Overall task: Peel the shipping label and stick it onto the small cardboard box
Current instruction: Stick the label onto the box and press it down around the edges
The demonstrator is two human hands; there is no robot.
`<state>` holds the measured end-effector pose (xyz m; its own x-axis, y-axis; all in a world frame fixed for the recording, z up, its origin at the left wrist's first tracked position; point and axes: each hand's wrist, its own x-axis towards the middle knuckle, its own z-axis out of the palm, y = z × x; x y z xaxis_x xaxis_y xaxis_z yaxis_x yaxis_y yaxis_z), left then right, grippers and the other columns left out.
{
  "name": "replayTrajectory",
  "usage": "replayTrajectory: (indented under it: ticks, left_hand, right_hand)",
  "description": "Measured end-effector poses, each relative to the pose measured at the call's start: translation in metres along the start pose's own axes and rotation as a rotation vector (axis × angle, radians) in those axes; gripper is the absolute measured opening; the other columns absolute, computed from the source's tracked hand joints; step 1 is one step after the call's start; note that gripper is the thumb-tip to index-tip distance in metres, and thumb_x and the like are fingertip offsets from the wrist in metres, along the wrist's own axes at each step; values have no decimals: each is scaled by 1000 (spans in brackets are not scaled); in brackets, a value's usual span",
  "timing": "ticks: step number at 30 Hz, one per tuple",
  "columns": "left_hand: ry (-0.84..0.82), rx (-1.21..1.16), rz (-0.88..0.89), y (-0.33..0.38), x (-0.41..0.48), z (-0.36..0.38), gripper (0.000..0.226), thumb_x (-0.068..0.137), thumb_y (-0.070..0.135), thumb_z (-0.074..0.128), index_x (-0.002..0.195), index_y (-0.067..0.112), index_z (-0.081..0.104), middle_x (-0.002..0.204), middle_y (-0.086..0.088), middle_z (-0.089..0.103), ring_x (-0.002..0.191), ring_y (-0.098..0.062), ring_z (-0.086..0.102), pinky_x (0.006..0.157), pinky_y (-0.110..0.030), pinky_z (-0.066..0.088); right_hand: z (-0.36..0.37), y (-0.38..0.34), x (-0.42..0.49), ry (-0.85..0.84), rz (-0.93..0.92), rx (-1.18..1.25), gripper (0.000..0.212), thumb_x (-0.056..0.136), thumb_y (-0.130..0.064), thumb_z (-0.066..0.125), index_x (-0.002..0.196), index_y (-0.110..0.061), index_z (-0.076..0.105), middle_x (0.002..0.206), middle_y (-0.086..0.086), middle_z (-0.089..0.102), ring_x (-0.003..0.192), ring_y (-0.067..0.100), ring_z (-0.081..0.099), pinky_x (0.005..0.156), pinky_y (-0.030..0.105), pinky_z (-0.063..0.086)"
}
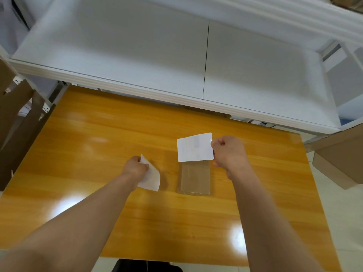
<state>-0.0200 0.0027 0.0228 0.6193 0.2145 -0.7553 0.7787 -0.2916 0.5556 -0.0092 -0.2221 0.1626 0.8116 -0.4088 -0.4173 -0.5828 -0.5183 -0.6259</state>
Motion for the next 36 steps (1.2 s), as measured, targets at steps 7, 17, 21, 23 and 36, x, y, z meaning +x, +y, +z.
replayTrajectory:
  ticks: [7, 17, 21, 23, 36]
  left_hand:
    - [124, 113, -48, -13, 13, -5, 54, 100, 11, 48, 151, 15, 30, 138, -21, 47, 107, -40, 54, 77, -46, 49]
    - [-110, -131, 68, 72, -32, 9, 18, 93, 22, 63, 78, 11, 62, 72, -5, 56, 62, -20, 48, 58, -28, 38]
    - [-380, -270, -178, 110, -61, 8, 31, 88, 44, 64, 83, 15, 75, 62, 4, 59, 58, -12, 50, 55, -27, 37]
    - [-443, -292, -205, 117, -66, 8, 37, 86, 50, 62, 83, 16, 76, 60, 4, 58, 59, -13, 50, 58, -28, 35]
    - [-411, -331, -200, 130, -80, 7, 11, 79, 27, 64, 76, 18, 70, 59, 5, 56, 57, -13, 52, 65, -30, 37]
  right_hand:
    - [0, -3, 1, -21, -13, -13, 14, 102, -21, 50, 97, -19, 63, 93, -1, 65, 68, 11, 62, 79, 40, 63]
    - [-2, -14, -4, -1, -139, -206, 20, 101, -25, 48, 96, -15, 65, 88, 2, 65, 82, 23, 66, 75, 42, 61]
    - [-5, -19, -12, 35, -382, -413, 21, 101, -29, 47, 95, -17, 63, 84, 1, 66, 77, 23, 62, 63, 38, 51]
    - [-7, -21, -14, 62, -464, -472, 20, 101, -29, 47, 95, -18, 62, 87, 1, 67, 78, 23, 61, 62, 37, 50]
    - [-14, -22, -21, 61, -767, -597, 16, 98, -31, 53, 100, -21, 66, 108, 0, 63, 107, 22, 53, 75, 38, 50]
